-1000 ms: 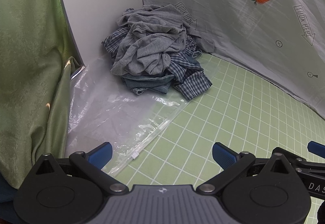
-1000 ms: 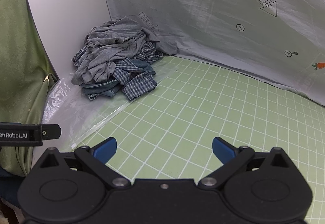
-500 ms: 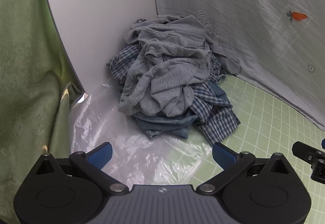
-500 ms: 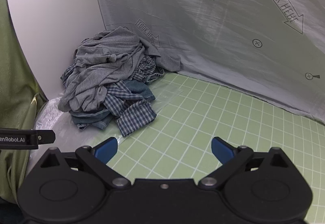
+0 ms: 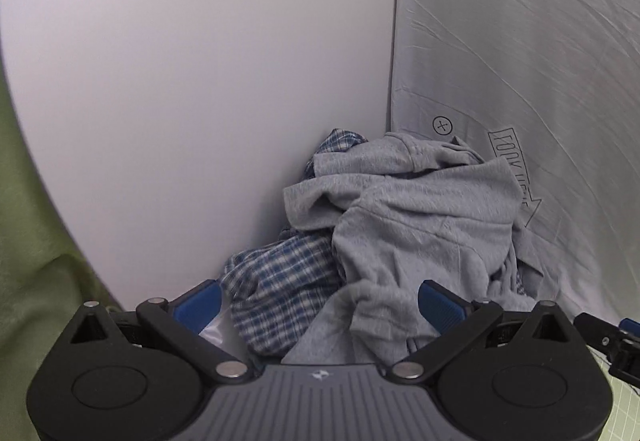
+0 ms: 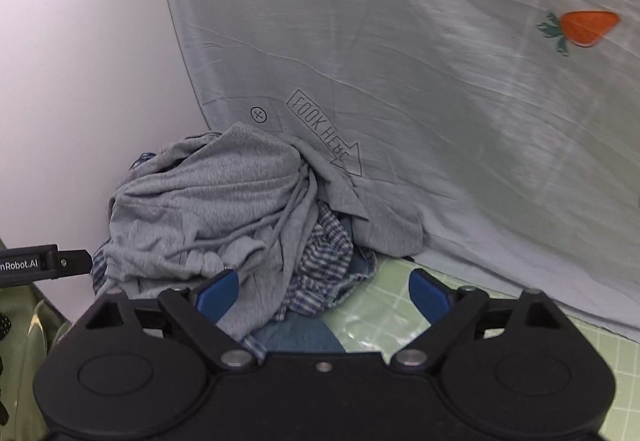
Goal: Fold clothes
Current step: 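Reach both grippers into the heap and grasp the grey hoodie, then lift the grey hoodie with both grippers and lay it on the mat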
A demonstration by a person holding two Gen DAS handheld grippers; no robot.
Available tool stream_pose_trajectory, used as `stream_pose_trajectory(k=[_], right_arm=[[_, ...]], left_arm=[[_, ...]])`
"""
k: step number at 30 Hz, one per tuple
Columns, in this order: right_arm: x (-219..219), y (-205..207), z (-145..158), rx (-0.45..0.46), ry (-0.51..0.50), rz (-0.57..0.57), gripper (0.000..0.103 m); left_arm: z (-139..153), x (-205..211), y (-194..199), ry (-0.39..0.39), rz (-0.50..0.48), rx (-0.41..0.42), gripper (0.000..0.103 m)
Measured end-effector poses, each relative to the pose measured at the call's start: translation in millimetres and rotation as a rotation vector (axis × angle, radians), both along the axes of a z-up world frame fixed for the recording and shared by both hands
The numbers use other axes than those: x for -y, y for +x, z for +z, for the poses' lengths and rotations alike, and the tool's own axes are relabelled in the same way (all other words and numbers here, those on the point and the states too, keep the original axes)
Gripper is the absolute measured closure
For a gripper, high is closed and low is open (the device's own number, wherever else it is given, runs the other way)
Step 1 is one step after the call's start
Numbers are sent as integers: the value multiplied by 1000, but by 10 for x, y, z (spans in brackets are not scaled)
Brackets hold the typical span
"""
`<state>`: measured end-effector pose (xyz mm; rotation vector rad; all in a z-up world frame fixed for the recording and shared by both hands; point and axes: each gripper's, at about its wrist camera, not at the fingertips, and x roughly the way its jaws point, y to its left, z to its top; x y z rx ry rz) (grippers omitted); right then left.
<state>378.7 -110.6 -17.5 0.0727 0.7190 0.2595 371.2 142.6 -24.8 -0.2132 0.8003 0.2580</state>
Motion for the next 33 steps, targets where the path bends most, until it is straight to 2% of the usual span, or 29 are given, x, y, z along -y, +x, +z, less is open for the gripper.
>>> stream_pose_trajectory(k=[4, 6, 8, 11, 13, 14, 15, 16, 17, 18, 19, 22, 26, 31, 33], right_arm=[[-208, 446, -204, -58, 62, 19, 18], [-295, 612, -329, -94, 89, 24, 23], [-350, 754, -465, -138, 128, 21, 24], [-362, 950, -648, -214, 227, 25, 26], [-364, 1034, -738, -246, 293, 33, 36], [-363, 1056, -769, -257, 323, 40, 42], [-366, 1038, -754, -243, 323, 49, 53], [-370, 1005, -724, -220, 315, 59, 66], [-381, 957, -682, -192, 291, 70, 71], [-386, 900, -638, -164, 269, 80, 81], [-382, 841, -596, -139, 254, 87, 95], [-287, 671, -444, -75, 213, 67, 95], [13, 459, -271, -34, 269, 10, 95], [360, -32, 143, 86, 300, -44, 95], [505, -305, 331, 146, 300, -67, 95]], left_arm=[[-176, -44, 296, -34, -8, -13, 5], [-255, -57, 392, -67, -19, -17, 12], [-302, -63, 461, -94, -31, -8, 19], [-328, -35, 555, -111, -50, 11, 20], [-339, -23, 608, -131, -57, 21, 30], [-333, -18, 616, -150, -65, 25, 43], [-327, -13, 623, -169, -73, 28, 59], [-307, 3, 609, -177, -75, 38, 67], [-281, 25, 592, -170, -74, 46, 81], [-255, 47, 574, -162, -73, 54, 89], [-213, 67, 533, -151, -78, 65, 92], [-81, 87, 399, -161, -92, 115, 96], [181, 197, 136, -159, -145, 189, 96], [540, 427, -283, -181, -207, 269, 97], [615, 615, -458, -194, -248, 273, 97]])
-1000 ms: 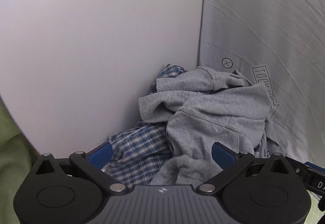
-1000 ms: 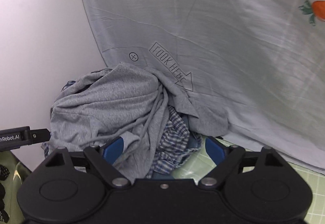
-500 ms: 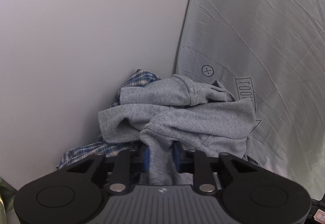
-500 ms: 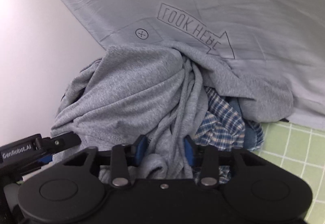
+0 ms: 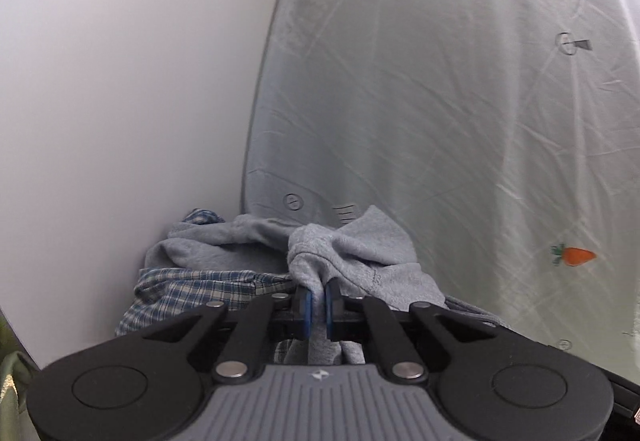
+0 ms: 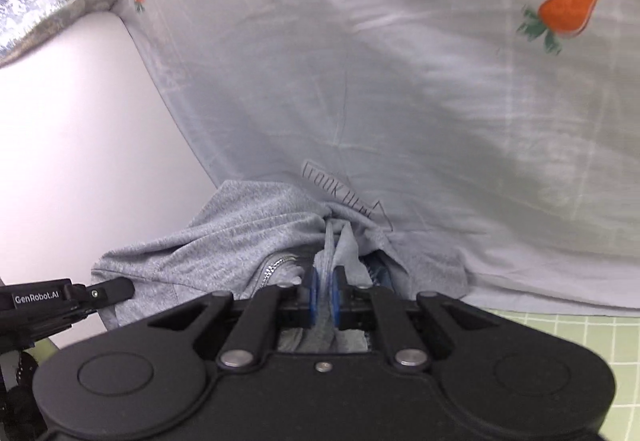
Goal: Fold clothes
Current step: 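Lift the grey hoodie with both grippers and lay it on the mat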
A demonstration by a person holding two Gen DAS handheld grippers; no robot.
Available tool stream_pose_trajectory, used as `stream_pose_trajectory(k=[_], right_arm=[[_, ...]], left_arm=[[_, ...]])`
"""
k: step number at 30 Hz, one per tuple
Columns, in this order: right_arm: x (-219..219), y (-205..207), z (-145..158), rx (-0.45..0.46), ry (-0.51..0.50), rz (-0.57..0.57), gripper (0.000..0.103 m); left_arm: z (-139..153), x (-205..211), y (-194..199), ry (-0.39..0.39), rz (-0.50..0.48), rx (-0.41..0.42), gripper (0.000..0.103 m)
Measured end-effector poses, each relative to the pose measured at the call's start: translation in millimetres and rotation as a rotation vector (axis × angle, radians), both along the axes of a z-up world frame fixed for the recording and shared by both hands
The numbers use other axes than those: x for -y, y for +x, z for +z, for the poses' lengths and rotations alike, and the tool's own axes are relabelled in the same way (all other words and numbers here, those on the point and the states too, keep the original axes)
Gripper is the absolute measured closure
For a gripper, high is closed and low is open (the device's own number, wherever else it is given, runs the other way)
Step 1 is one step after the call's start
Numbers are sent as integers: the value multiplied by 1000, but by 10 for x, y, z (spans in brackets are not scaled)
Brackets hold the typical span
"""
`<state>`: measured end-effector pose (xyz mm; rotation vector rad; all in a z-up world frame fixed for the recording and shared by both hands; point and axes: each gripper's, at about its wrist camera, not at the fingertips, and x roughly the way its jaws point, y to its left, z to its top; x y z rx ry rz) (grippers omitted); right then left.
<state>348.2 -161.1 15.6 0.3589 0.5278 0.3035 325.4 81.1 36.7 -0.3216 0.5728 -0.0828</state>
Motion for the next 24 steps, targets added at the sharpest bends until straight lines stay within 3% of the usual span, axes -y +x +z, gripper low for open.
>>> stream_pose_trajectory(k=[3, 7, 13, 17, 20, 24], right_arm=[[261, -472, 197, 66, -39, -59, 95], [737, -1134, 295, 71, -11, -158, 96], [1485, -2228, 240, 56, -10, -320, 95], [1921, -2903, 24, -19, -106, -410, 95], [2191, -3301, -299, -149, -155, -457, 95], [2507, -3724, -710, -321, -142, -510, 93]], left_arm=[[108, 285, -262, -12, -63, 8, 97], [253, 666, -612, -29, -147, 20, 97], [-24, 1224, -1356, -17, -237, -95, 95], [-235, 1592, -1856, -2, -292, -183, 93], [-435, 1708, -2138, -6, -302, -275, 93], [-661, 1727, -2387, 9, -251, -386, 80]])
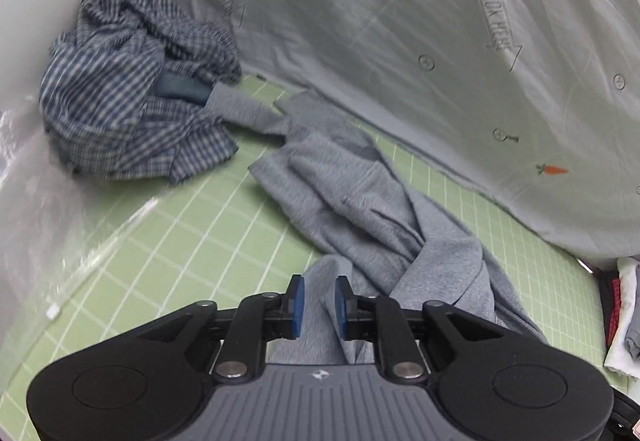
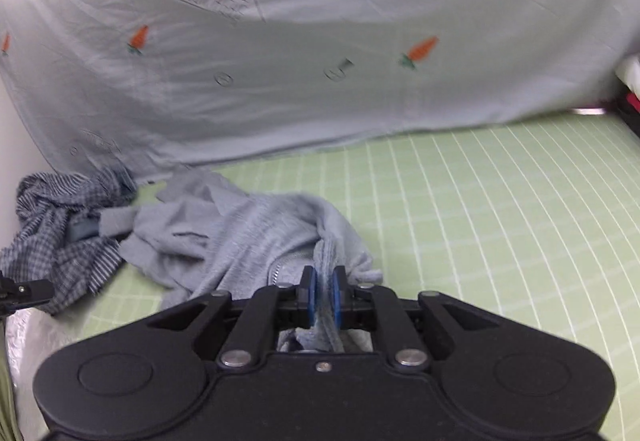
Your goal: Fold clothes
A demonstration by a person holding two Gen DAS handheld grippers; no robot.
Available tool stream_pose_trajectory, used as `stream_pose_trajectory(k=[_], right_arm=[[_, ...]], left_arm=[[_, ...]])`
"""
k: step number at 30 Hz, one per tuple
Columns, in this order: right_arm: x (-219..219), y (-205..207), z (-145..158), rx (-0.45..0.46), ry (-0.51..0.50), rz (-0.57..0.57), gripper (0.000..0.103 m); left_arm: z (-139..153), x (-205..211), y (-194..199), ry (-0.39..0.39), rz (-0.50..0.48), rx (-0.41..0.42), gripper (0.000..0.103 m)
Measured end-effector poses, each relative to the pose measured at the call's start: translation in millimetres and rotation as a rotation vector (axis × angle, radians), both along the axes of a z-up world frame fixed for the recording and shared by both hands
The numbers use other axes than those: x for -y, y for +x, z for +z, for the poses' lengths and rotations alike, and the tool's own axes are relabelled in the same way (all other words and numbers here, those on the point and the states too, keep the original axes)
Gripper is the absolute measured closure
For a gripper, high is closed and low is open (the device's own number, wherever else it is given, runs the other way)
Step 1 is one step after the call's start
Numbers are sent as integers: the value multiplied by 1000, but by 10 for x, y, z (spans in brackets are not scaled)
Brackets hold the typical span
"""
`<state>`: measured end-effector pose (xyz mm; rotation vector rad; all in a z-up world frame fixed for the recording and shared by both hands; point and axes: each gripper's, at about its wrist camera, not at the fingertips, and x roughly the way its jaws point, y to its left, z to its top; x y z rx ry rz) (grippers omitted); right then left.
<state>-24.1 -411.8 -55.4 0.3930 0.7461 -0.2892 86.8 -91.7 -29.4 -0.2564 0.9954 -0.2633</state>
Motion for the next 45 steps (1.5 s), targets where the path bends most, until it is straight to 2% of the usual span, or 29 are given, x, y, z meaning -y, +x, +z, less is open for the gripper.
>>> stream_pose_trajectory(k=[2, 4, 7, 10, 11, 12, 13, 16, 19, 24, 26, 27, 28, 29, 30, 31, 32, 36, 38, 41, 42, 45], right_arm=[[141, -125, -75, -26, 36, -26, 91], [246, -185, -26, -19, 39, -20, 75], [387, -159, 64, 6, 27, -12, 70], [499, -40, 86, 5, 32, 9, 58], [529, 15, 72, -4, 32, 18, 56], [547, 77, 39, -15, 28, 27, 50], [561, 141, 0, -28, 24, 35, 40], [603, 333, -119, -66, 11, 62, 29], [635, 548, -260, -101, 4, 93, 27], [702, 1052, -523, -140, 38, 154, 27], [710, 1271, -633, -159, 44, 183, 28], [704, 1360, -684, -167, 49, 201, 31], [696, 1443, -733, -174, 53, 220, 38], [689, 1501, -766, -174, 58, 238, 44], [680, 1547, -793, -171, 61, 261, 61], [670, 1570, -807, -170, 46, 273, 84], [660, 1584, -817, -170, 26, 281, 96], [703, 1479, -812, -174, -143, 241, 97], [868, 1338, -783, -183, -188, 158, 97], [1342, 901, -706, -204, -183, -21, 97], [1506, 749, -680, -211, -179, -82, 97], [1824, 190, -630, -275, -232, -239, 97]], left_arm=[[-80, 16, -77, 15, 20, -42, 75], [-116, 43, -141, 24, 32, -63, 71], [-161, 104, -211, 30, 44, -74, 59], [-184, 221, -161, 44, 51, -81, 45], [-210, 271, -134, 54, 47, -87, 36], [-236, 322, -106, 65, 43, -92, 31], [-263, 373, -79, 76, 39, -98, 30], [-405, 548, 64, 98, 26, -145, 27], [-533, 751, 239, 85, 5, -171, 27], [-700, 1166, 587, 36, -85, -193, 27], [-800, 1293, 676, 19, -111, -221, 28], [-844, 1340, 703, 15, -117, -231, 32], [-888, 1386, 730, 11, -124, -241, 38], [-906, 1407, 733, 4, -133, -241, 57], [-923, 1427, 736, -2, -143, -241, 83], [-927, 1430, 735, 3, -141, -237, 98], [-931, 1433, 734, 9, -139, -232, 99], [-808, 1371, 751, 43, -115, -154, 100], [-704, 1328, 791, 68, -104, -100, 100], [-682, 1271, 731, 70, -87, -105, 99], [-675, 1253, 711, 70, -82, -107, 103], [-656, 1196, 649, 71, -65, -114, 102]])
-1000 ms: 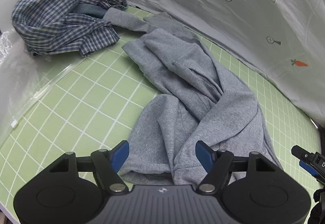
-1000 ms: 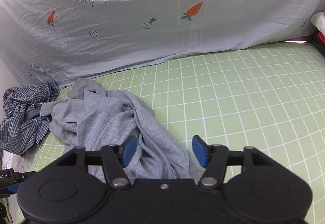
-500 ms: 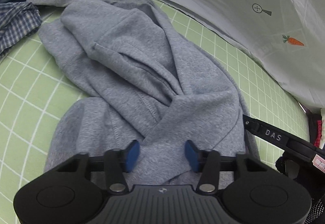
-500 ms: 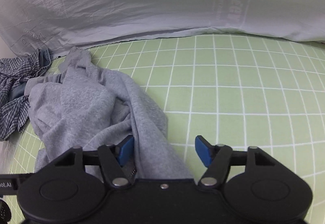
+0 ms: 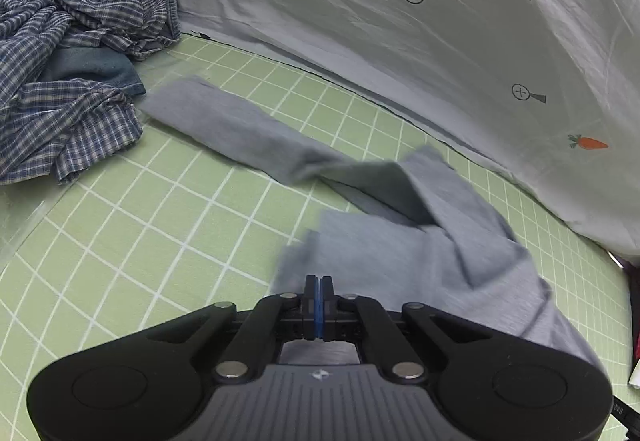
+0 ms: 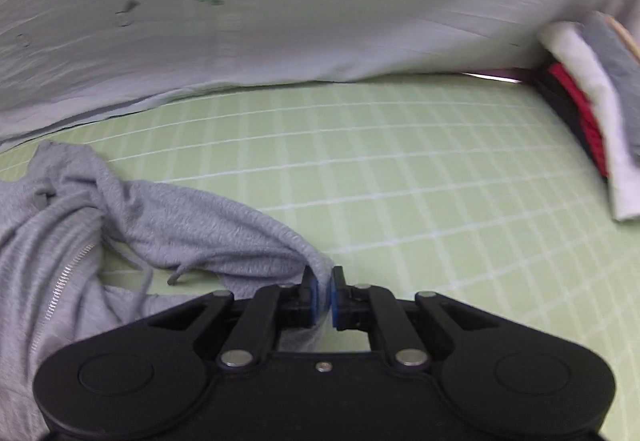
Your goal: Fold clothes
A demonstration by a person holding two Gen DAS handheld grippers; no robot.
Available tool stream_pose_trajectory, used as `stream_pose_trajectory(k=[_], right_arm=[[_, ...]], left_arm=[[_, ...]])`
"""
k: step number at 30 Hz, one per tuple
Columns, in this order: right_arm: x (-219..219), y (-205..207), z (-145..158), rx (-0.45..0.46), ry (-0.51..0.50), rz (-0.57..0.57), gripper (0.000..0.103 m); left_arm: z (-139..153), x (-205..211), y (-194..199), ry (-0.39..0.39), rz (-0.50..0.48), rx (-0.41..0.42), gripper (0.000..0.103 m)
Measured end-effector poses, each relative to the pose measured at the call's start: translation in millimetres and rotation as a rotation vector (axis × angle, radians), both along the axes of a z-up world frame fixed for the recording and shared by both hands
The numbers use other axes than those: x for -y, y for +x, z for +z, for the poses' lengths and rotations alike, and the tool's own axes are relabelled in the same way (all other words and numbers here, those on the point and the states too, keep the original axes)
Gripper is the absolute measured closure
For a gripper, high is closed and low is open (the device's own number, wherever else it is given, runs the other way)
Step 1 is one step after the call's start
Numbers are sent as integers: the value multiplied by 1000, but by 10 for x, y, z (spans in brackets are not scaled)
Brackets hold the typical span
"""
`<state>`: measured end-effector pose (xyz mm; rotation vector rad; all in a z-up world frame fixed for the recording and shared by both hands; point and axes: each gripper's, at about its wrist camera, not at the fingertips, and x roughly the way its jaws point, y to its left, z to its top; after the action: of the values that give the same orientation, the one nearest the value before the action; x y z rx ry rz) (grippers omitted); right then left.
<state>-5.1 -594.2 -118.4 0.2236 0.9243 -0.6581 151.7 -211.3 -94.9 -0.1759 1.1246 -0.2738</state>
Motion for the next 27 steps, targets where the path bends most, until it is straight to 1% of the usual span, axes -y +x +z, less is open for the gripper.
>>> stream_pose_trajectory(k=[2, 3, 4, 5, 6, 7, 8, 9, 10, 12, 15, 17, 18, 19, 22, 23, 24, 27], right_arm=[[97, -347, -39, -64, -41, -87, 97], [137, -509, -80, -92, -37, -124, 96], [147, -629, -92, -90, -24, -145, 95], [147, -736, -92, -78, -11, -163, 94], [147, -844, -92, -65, 2, -180, 86], [147, -951, -92, -53, 15, -197, 80], [147, -1059, -92, -40, 28, -214, 68], [136, -1112, -66, -24, 33, -216, 64], [123, -1146, -31, -7, 36, -214, 61], [145, -1139, -25, 3, 72, -193, 59], [120, -1094, -121, -7, 109, -142, 60], [61, -1080, -182, -15, 123, -90, 63], [31, -1059, -195, -18, 130, -54, 67], [-22, -1035, -214, -24, 128, -17, 70], [-256, -963, -239, -55, 75, 81, 73], [-323, -946, -236, -60, 71, 107, 74], [-376, -930, -231, -55, 82, 124, 75], [-583, -911, -226, -34, 124, 126, 76]], left_arm=[[13, -38, -41, 2, 11, -4, 99], [20, -57, -62, 2, 17, -6, 91], [26, -75, -82, 3, 23, -8, 85], [33, -94, -103, 4, 28, -10, 75], [40, -113, -123, 5, 34, -12, 71], [17, -118, -179, 16, 25, -28, 70], [-8, -122, -237, 28, 14, -44, 64], [-32, -125, -294, 40, 4, -61, 57], [-61, -121, -357, 53, -12, -79, 55], [-96, -129, -482, 67, -37, -101, 55], [-90, -165, -655, 67, -57, -107, 55], [-66, -214, -740, 70, -58, -102, 54], [-55, -248, -780, 70, -57, -99, 54], [-47, -289, -823, 70, -57, -97, 54], [-20, -437, -944, 73, -47, -91, 54], [-19, -504, -972, 78, -38, -92, 51], [-22, -582, -984, 79, -24, -94, 48], [-37, -822, -1011, 76, 19, -103, 48]])
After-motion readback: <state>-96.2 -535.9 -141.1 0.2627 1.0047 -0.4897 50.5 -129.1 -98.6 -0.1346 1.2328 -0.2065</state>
